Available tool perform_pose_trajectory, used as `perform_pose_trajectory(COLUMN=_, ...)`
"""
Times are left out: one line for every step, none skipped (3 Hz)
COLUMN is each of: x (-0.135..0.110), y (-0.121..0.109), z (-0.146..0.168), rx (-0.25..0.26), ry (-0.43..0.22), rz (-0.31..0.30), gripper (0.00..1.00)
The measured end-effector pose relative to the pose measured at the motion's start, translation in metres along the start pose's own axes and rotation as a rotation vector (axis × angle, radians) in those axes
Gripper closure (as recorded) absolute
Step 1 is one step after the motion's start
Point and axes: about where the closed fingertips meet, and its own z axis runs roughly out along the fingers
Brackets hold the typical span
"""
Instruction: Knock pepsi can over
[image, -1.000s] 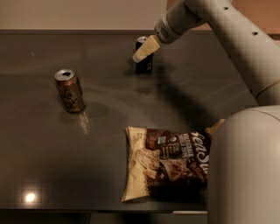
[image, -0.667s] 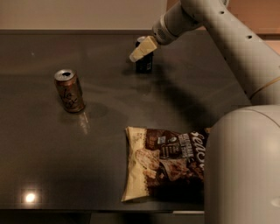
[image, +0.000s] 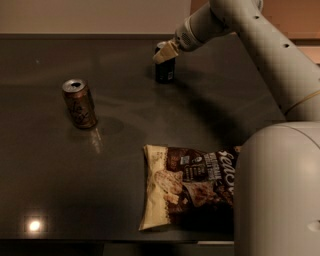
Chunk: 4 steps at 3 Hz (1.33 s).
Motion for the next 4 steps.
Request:
perform_pose_trajectory(x=-0.001, y=0.001, z=-0.010, rx=-0.012, ry=-0.015, rz=-0.001, gripper=0.63)
perform_pose_trajectory(x=-0.003, y=0.007, z=-0.031, rx=-0.025, ry=-0.020, rz=-0.017, gripper=0.86)
perform_pose_trajectory(x=-0.003, y=0.022, z=-0.061, rx=-0.025, ry=0.040, rz=-0.067, gripper=1.00)
perform_pose_trajectory(x=0.005, y=0.038, z=-0.095, rx=-0.033, ry=0.118, rz=-0.094, gripper=1.00)
